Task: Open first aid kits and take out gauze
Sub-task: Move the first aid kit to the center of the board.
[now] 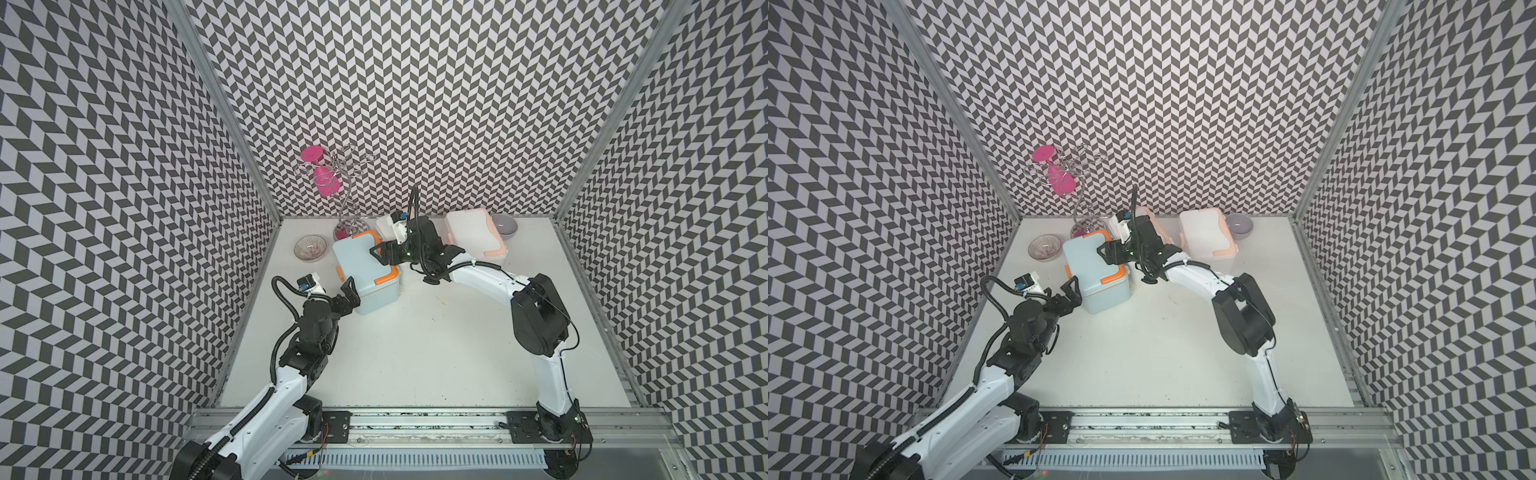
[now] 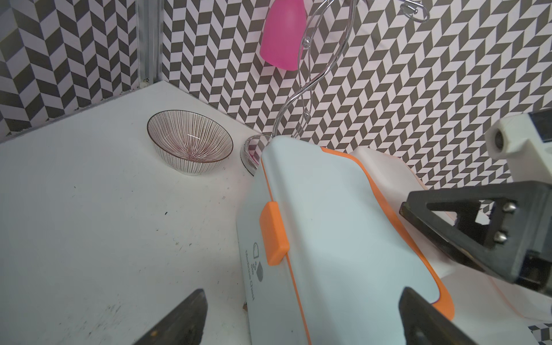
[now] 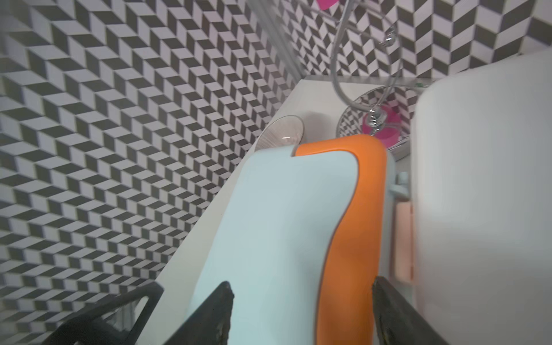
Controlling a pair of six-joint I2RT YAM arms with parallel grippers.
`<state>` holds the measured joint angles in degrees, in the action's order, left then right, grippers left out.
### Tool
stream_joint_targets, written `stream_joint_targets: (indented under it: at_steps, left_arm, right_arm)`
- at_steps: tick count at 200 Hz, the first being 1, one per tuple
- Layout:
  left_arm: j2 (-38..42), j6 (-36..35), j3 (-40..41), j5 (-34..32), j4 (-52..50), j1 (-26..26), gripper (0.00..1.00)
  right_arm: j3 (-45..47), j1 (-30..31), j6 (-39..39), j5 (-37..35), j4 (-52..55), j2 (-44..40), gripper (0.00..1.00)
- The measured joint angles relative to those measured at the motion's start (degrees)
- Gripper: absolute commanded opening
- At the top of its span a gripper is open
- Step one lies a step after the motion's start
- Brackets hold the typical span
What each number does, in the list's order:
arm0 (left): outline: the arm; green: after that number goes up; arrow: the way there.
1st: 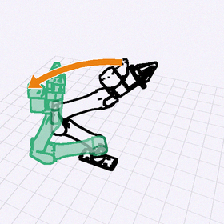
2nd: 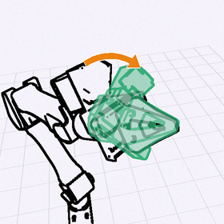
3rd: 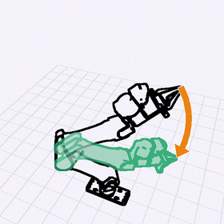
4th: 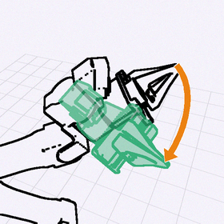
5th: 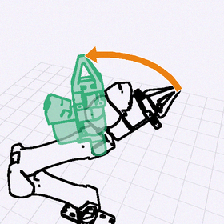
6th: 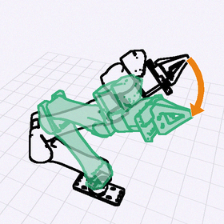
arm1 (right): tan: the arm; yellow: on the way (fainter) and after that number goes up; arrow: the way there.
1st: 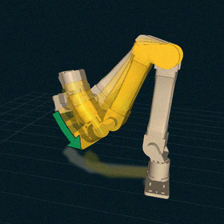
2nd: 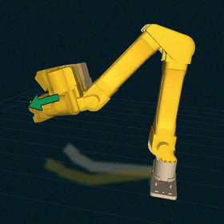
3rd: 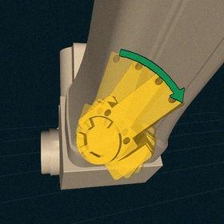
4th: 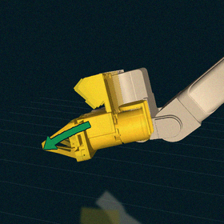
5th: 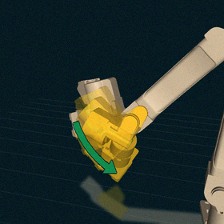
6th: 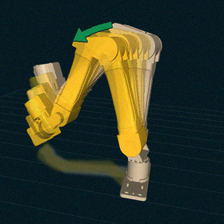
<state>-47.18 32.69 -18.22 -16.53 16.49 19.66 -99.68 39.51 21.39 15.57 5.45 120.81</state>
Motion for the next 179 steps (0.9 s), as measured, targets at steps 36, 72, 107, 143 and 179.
stream_joint_targets:
  at_steps: [36, 72, 107, 143, 179]
  left_arm:
    - [-0.13, -0.2, -0.07, 3.54, 0.59, -0.2, 1.0]
    - [-0.92, 0.28, -1.36, 4.94, 0.22, -0.46, 1.0]
    - [-6.56, 2.75, -6.54, 8.96, -1.66, -5.07, 1.0]
    - [-11.82, 6.4, -8.28, 16.83, -1.6, -13.84, 1.0]
    - [-18.21, 7.89, -10.19, 23.87, -1.49, -17.27, 0.99]
  right_arm:
    - [-3.67, 0.09, -0.83, -4.37, 3.58, 1.44, 0.79]
    - [-6.71, 0.35, -1.86, -3.41, 5.81, 3.17, 0.79]
    - [-10.34, 1.75, -3.26, -3.78, 10.36, 4.74, 0.77]
    - [-10.67, 3.74, -4.02, -4.57, 13.49, 4.74, 0.76]
    - [-11.17, 4.28, -3.8, -5.27, 17.42, 5.25, 0.77]
